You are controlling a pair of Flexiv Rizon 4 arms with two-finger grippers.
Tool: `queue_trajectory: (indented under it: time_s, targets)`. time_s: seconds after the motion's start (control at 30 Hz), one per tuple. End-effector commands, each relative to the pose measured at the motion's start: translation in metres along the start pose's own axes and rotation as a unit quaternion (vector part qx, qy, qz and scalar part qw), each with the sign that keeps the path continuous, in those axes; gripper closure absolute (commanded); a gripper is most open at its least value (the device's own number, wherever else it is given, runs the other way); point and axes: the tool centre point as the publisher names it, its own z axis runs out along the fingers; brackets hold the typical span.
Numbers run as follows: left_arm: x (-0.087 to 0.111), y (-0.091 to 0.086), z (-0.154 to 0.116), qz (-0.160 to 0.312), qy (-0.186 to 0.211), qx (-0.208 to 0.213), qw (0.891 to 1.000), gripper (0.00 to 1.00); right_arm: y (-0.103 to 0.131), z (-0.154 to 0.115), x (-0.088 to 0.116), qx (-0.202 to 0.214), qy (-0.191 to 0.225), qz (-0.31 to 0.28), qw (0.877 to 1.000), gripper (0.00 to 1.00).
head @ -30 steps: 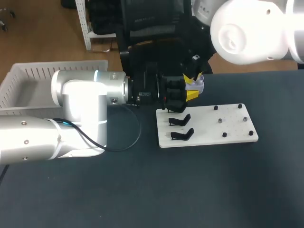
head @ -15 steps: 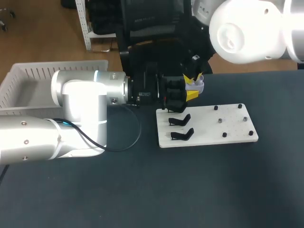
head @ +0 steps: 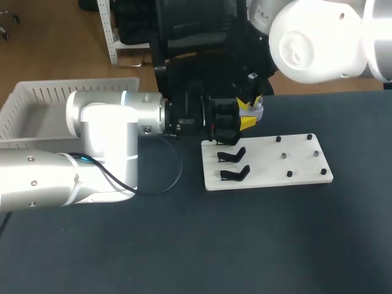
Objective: Pick up each earbud case from the left stands, insert the matching earbuds, close the lid, and place the case in the box.
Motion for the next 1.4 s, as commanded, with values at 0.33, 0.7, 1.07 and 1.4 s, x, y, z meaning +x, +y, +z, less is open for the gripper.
queue_trajectory:
  time_s: [0.33,0.7,1.07,1.4]
  targets:
    - [0.0009,-0.0018,0.0001,0.002,-0.003,-0.004,1.0,1.0,-0.0014,0.0036,-0.0001,0.004,0.005,-0.003,1.0,1.0]
    - [0.0009,-0.0018,0.0001,0.002,-0.003,-0.004,1.0,1.0,-0.0006,0.0029,-0.0005,0.004,0.004,-0.006,1.0,0.83]
    - [0.0009,-0.0018,0.0001,0.002,-0.003,-0.004,1.0,1.0,0.0008,0.0031,0.0002,0.004,0.005,-0.009,1.0,0.68]
    - [0.0009,-0.0018,0.0001,0.002,-0.003,-0.004,1.0,1.0,0.0024,0.0009,-0.0004,0.004,0.003,-0.01,1.0,0.68]
